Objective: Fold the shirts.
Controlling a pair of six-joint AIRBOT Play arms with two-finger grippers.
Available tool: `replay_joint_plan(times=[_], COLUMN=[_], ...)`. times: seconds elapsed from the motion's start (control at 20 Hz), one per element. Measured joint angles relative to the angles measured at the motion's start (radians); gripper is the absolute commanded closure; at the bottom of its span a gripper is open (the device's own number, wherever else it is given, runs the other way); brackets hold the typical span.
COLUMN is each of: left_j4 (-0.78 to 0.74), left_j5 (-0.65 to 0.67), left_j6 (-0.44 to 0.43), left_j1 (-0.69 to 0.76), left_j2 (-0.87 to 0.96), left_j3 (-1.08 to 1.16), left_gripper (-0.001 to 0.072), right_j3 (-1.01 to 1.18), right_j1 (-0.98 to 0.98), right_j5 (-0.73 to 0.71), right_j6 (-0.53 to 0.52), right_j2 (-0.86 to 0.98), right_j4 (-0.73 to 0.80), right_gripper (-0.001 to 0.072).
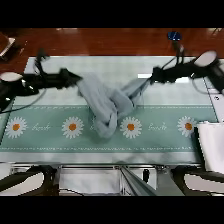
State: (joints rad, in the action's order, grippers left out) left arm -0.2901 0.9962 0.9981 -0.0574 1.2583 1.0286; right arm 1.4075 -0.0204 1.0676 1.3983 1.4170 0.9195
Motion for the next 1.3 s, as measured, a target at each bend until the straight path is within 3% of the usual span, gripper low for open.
replay_joint_plan(times=[0.2,0.3,0.65,0.95,1.15,1.3], left_j4=[-0.015,-0.094,-0.516,-0.673,-0.659,-0.595], left_j5=[-0.017,-0.027,-0.018,0.138,0.18,0.13], left_j6=[0.0,0.0,0.119,0.225,0.275,0.263], left_j1=[-0.06,-0.084,-0.135,-0.141,-0.135,-0.086], left_j2=[-0.155,-0.246,-0.56,-0.711,-0.729,-0.701], left_j3=[0.22,0.315,0.423,0.235,-0.035,-0.258], left_gripper=[0.0688,0.0687,0.0687,0.0687,0.0687,0.0687], right_j3=[0.385,0.508,0.617,0.477,0.209,-0.037], right_j1=[0.005,0.006,0.006,0.006,0.006,0.006], right_j5=[0.066,0.114,0.266,0.387,0.449,0.397], right_j6=[0.029,0.035,0.061,0.115,0.14,0.151], right_j2=[-0.095,-0.178,-0.509,-0.676,-0.739,-0.742], right_j4=[0.089,0.164,0.458,0.574,0.569,0.554], right_gripper=[0.0695,0.0695,0.0694,0.0694,0.0694,0.0694])
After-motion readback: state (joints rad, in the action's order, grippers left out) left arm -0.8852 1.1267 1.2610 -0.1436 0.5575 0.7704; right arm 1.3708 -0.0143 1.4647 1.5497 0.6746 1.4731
